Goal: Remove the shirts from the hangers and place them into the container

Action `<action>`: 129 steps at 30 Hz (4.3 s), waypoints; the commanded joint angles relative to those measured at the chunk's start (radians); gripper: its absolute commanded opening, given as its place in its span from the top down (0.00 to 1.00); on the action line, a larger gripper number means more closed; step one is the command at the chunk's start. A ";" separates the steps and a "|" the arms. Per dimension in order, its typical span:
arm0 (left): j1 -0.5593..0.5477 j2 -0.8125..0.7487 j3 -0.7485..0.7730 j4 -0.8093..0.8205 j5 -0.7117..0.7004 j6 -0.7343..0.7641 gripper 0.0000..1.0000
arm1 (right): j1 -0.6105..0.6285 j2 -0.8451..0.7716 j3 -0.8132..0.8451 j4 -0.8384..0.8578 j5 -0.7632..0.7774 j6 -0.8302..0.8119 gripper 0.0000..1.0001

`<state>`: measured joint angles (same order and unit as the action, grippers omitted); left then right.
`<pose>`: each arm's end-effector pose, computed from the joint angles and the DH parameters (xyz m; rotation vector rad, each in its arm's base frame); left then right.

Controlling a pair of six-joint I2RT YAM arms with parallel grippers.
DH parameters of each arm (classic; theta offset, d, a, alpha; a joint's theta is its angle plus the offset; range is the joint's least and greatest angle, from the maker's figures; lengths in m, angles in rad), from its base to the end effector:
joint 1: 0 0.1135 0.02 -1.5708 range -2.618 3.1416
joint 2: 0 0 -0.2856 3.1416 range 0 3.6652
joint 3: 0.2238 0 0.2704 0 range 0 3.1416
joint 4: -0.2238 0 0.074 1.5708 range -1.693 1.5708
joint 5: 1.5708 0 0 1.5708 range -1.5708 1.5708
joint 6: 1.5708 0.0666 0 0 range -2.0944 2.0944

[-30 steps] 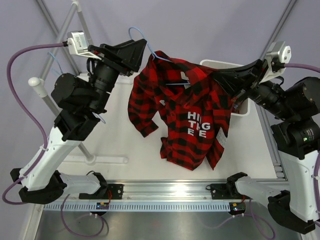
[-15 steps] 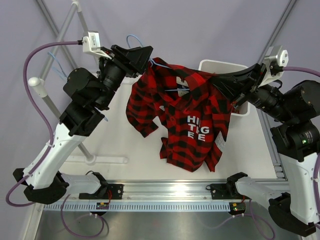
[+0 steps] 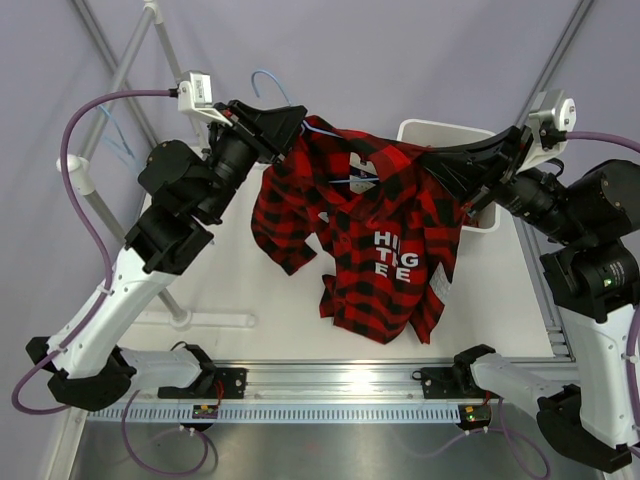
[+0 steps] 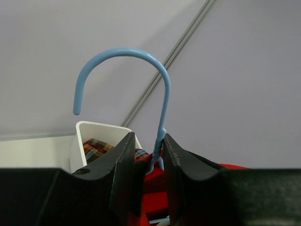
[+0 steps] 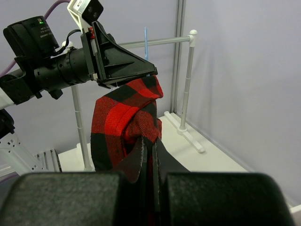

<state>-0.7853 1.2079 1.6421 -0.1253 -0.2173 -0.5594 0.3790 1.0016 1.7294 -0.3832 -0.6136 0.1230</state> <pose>0.1976 -0.1772 0.5881 -0.0471 1.3367 -1.0149 0.1195 0.0889 0.6177 -0.6984 1.1363 0.8026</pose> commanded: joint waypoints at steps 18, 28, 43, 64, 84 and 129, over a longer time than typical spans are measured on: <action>0.003 -0.014 0.062 -0.007 0.029 0.055 1.00 | 0.004 -0.052 -0.010 -0.046 0.041 -0.060 0.02; 0.015 -0.036 0.096 -0.062 0.012 0.089 1.00 | 0.006 -0.087 -0.063 -0.112 0.052 -0.106 0.04; 0.038 -0.054 0.110 -0.091 0.027 0.098 1.00 | 0.004 -0.144 -0.191 -0.102 0.069 -0.092 0.65; 0.083 -0.080 0.073 -0.119 0.050 0.092 1.00 | 0.004 -0.155 -0.137 -0.007 0.393 -0.111 1.00; 0.147 -0.162 -0.063 0.009 0.114 0.064 1.00 | 0.005 -0.141 -0.160 0.129 1.205 -0.260 1.00; 0.202 -0.027 0.091 -0.450 0.549 0.530 1.00 | 0.006 0.082 0.081 -0.335 0.048 0.080 0.24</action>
<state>-0.5858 1.1759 1.6440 -0.5560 0.4461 -0.1028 0.3851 1.1019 1.8519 -0.6758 -0.4168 0.1917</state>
